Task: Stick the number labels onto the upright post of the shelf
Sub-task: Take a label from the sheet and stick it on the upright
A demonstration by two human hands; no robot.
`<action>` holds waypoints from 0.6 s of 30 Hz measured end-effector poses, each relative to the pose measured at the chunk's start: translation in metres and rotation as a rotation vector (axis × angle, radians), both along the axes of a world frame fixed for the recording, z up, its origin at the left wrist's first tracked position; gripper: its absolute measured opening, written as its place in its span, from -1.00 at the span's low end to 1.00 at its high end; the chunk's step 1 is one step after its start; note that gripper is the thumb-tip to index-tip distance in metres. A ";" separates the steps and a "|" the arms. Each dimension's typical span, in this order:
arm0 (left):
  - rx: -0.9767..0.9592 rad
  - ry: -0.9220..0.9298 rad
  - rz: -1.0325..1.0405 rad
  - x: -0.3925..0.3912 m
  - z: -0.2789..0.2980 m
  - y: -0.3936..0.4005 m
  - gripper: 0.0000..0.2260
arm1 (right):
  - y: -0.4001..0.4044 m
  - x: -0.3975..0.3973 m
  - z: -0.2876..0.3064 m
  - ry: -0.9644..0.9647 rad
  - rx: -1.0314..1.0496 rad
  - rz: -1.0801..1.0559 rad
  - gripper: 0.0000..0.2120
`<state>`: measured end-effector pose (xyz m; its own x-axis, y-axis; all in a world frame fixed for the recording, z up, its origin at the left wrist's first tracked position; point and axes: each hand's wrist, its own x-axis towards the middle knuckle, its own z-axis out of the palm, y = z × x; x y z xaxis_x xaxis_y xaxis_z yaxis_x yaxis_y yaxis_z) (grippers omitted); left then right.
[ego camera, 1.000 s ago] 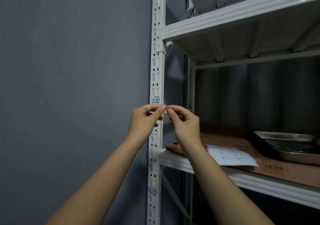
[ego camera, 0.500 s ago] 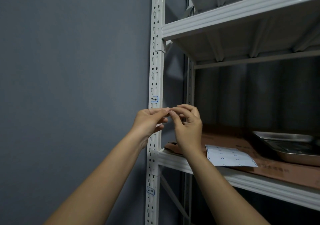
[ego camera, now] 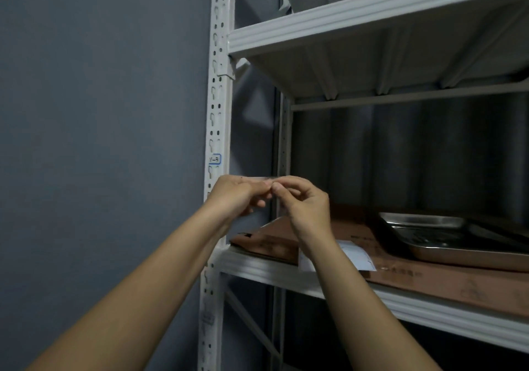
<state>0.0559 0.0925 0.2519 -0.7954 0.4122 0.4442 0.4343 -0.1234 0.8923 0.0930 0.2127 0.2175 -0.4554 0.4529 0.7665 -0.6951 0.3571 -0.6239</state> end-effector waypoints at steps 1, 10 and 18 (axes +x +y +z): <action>-0.009 -0.022 -0.032 0.003 0.001 0.007 -0.88 | 0.007 0.005 0.000 -0.008 0.030 -0.046 -0.80; 0.143 -0.220 -0.288 0.025 0.000 0.093 -0.93 | 0.072 0.042 0.009 -0.040 -0.027 -0.157 -0.83; 0.053 -0.186 -0.410 0.046 -0.004 0.169 -0.90 | 0.131 0.094 0.009 -0.128 -0.302 -0.048 -0.89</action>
